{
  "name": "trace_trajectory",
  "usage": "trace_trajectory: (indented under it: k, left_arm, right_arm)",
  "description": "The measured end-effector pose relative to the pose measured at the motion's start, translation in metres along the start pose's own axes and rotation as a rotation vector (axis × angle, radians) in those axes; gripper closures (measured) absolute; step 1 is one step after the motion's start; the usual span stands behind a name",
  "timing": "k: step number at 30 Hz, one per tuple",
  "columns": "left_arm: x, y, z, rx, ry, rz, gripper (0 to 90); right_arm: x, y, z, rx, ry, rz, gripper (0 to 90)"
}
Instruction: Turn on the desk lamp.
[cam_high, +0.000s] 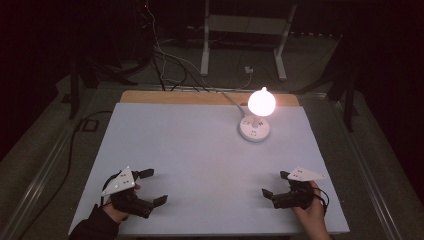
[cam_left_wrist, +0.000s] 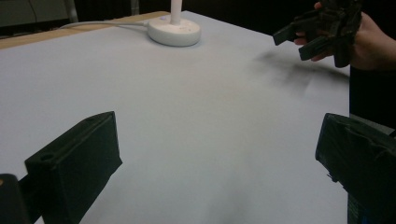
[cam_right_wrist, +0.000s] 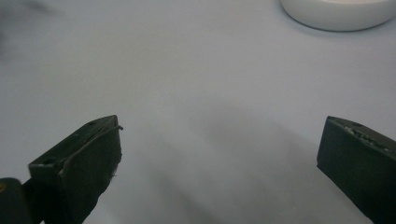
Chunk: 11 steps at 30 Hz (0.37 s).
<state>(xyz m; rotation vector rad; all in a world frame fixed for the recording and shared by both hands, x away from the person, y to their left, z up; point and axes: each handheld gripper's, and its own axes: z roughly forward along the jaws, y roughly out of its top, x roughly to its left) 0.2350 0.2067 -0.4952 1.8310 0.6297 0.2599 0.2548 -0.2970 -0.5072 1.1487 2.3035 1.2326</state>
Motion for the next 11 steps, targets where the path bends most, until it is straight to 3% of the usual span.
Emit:
trace_trajectory:
  k: [11]
  left_arm:
    - [0.0001,-0.0001,0.0007,0.002,0.001,0.001,0.4]
  right_arm:
    - [0.0003,-0.0015,0.0004,0.002,-0.007,-0.018,0.1]
